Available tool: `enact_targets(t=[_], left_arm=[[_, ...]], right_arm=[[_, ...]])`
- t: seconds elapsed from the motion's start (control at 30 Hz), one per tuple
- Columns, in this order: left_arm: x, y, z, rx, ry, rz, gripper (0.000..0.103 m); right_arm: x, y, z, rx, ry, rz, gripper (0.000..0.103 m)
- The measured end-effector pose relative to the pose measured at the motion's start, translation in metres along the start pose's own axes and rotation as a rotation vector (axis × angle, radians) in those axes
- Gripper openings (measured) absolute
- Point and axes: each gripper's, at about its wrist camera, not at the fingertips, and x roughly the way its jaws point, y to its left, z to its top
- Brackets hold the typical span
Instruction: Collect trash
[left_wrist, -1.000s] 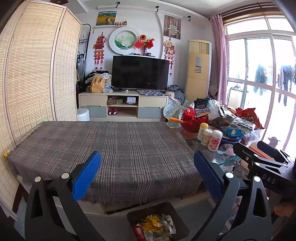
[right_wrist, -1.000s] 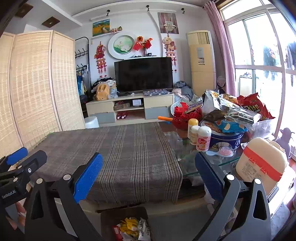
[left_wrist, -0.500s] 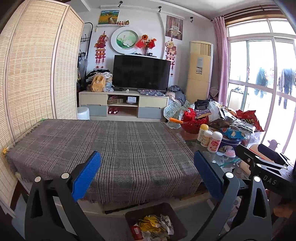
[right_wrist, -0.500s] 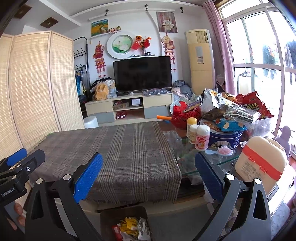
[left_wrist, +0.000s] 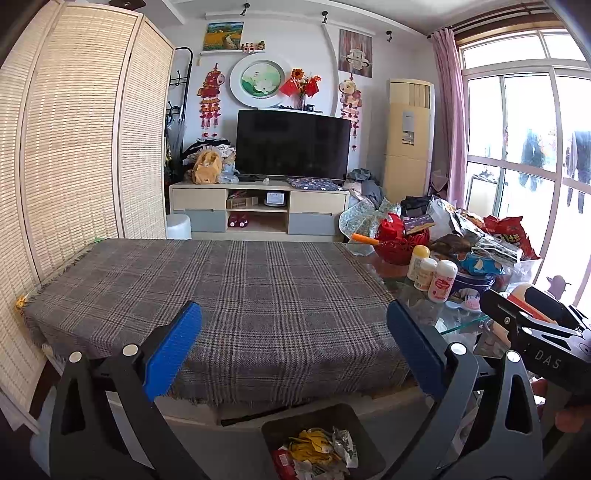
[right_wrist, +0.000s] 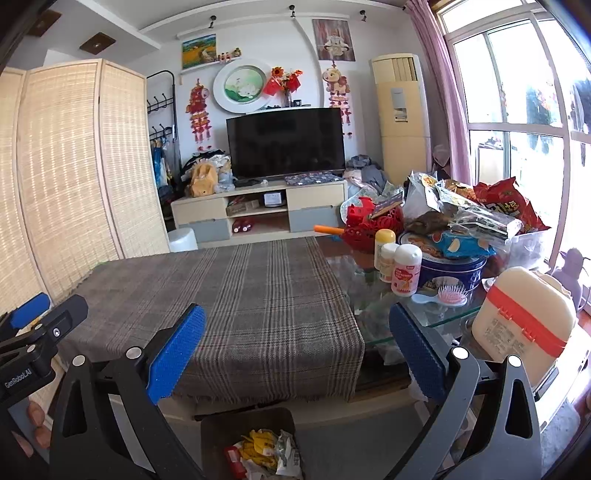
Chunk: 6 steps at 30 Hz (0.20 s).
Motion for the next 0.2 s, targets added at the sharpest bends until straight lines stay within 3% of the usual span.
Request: enact_targets(t=[0.2], left_arm=[[0.0022,0.0053,0.002,-0.017,0.012,-0.011,0.095]], right_arm=[[0.001,0.0002,-0.0005,0.001,0.002,-0.002,0.1]])
